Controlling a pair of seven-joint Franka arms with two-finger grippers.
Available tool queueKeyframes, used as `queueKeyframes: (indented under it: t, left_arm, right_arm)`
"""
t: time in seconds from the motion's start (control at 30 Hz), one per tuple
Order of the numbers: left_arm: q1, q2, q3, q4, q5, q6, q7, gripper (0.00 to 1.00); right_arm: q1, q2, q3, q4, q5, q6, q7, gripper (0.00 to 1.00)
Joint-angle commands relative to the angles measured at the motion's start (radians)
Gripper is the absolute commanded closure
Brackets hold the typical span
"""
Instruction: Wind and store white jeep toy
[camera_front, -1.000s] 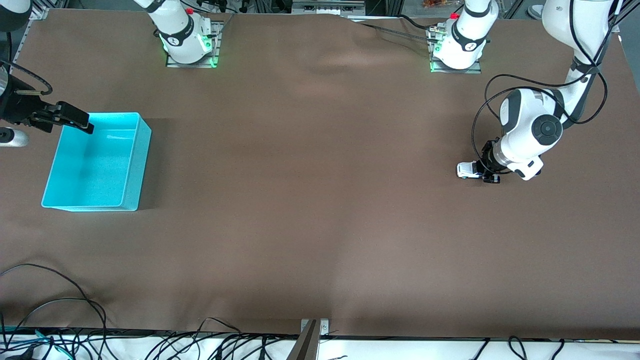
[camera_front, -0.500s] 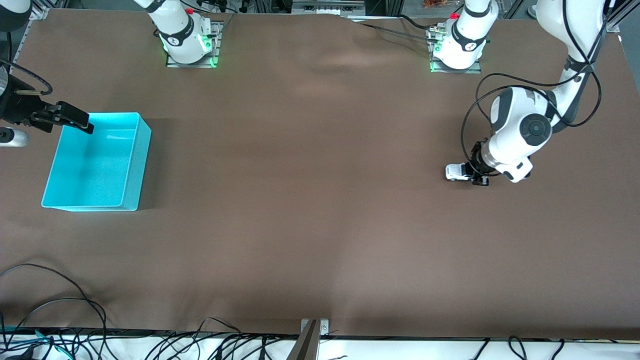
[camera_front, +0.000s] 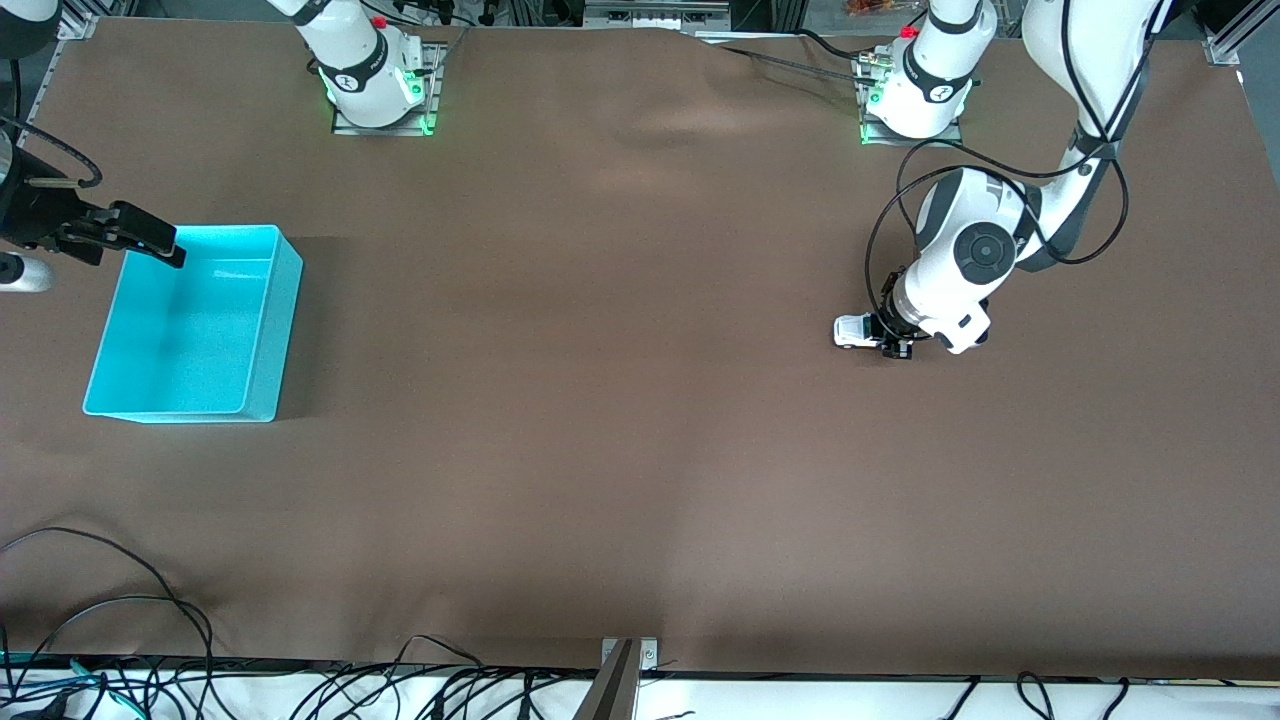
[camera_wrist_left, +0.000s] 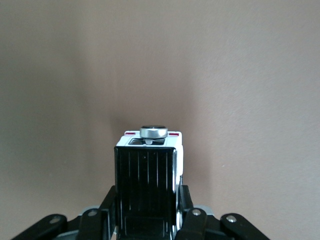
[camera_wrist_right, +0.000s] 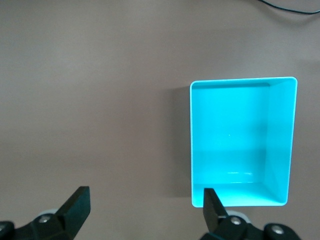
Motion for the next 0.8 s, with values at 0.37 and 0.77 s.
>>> queueKeyframes:
  t: [0.37, 0.77]
  left_arm:
    - [0.018, 0.032, 0.011, 0.003, 0.062, 0.029, -0.024, 0.90]
    - [0.123, 0.052, 0.011, 0.006, 0.164, 0.031, -0.013, 0.90]
  right_arm:
    - [0.001, 0.007, 0.000, 0.027, 0.008, -0.012, -0.006, 0.00]
    - [0.001, 0.007, 0.000, 0.028, 0.007, -0.008, -0.006, 0.00]
